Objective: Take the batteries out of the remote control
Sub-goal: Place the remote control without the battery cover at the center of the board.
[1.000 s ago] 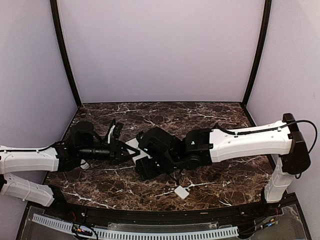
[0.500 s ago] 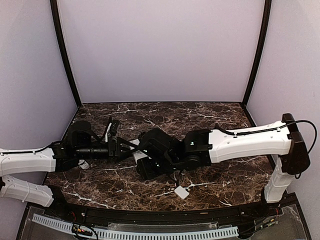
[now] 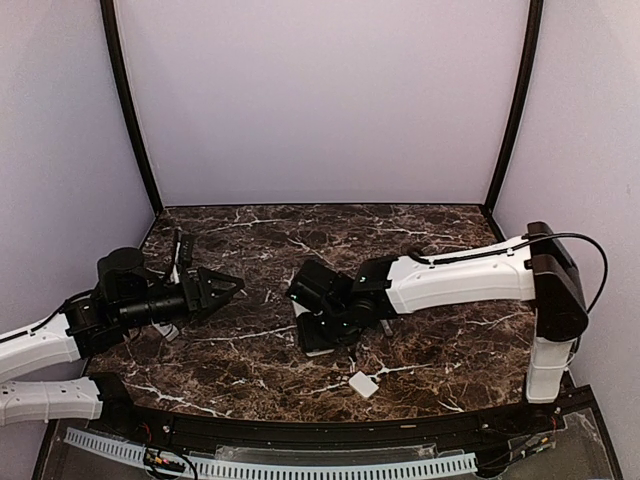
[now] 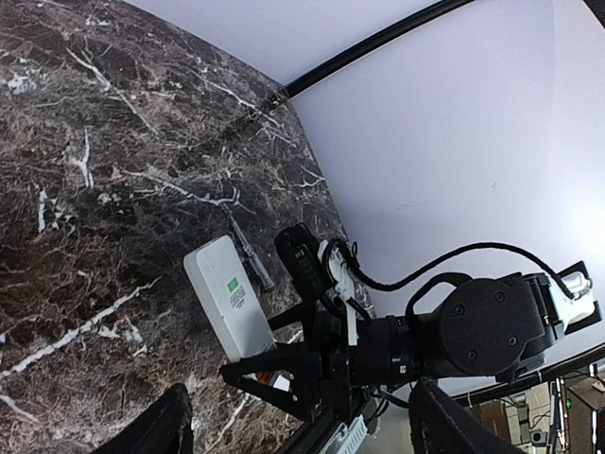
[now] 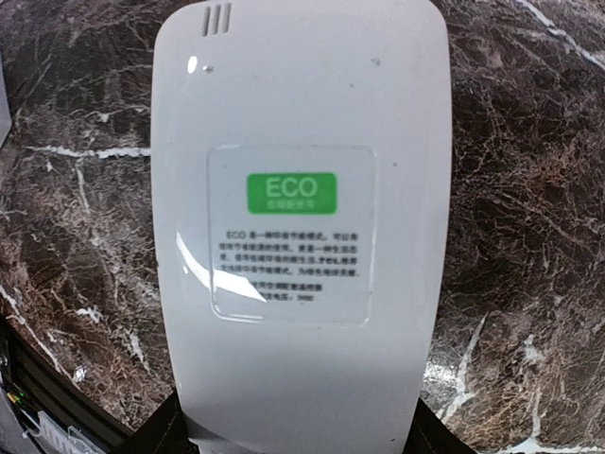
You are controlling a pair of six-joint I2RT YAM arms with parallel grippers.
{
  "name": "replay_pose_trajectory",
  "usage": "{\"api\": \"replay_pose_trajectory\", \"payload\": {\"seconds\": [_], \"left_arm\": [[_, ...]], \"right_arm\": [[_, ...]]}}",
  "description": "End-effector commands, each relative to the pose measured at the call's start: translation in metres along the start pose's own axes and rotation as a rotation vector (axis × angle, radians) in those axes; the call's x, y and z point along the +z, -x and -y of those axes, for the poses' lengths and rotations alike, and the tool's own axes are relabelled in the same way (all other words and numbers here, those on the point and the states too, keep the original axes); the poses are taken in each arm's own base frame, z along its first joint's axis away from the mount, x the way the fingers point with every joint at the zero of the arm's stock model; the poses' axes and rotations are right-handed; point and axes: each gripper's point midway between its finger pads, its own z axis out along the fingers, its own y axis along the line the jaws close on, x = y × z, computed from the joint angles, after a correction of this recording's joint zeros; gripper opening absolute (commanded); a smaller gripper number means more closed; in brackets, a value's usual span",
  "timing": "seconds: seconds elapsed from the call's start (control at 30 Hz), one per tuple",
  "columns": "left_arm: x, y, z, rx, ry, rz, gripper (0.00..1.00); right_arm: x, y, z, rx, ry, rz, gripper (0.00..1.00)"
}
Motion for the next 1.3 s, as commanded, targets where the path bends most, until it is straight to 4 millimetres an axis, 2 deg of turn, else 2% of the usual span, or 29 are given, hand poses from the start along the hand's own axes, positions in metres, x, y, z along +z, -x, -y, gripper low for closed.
{"api": "replay_pose_trajectory", "payload": {"seconds": [0.0, 0.2, 0.37, 0.53, 0.77, 0.93, 1.27], "left_arm": [[-0.001, -0.017, -0.025, -0.040, 0.056, -0.030, 0.78], [0.000, -0.018, -0.024, -0.033, 0.047, -0.040, 0.78], [0.004, -0.021, -0.024, -0.037, 0.045, -0.063, 0.78], [0.007, -0.023, -0.026, -0.041, 0.046, -0.072, 0.78], [0.007, -0.024, -0.027, -0.043, 0.047, -0.077, 0.78], [0.007, -0.024, -0.028, -0.043, 0.050, -0.076, 0.78], [0.004, -0.024, -0.028, -0.047, 0.054, -0.071, 0.78]], "right_arm": [[0.012, 0.001, 0.002, 0.074, -0.047, -0.053, 0.33], [0.037, -0.016, 0.015, 0.184, -0.104, -0.123, 0.31], [0.045, -0.020, 0.029, 0.243, -0.166, -0.139, 0.33], [0.051, -0.022, 0.035, 0.280, -0.169, -0.146, 0.34], [0.055, -0.025, 0.034, 0.286, -0.151, -0.166, 0.45], [0.053, -0.023, 0.032, 0.279, -0.146, -0.162, 0.57], [0.040, -0.019, 0.035, 0.278, -0.154, -0.141, 0.74]]}}
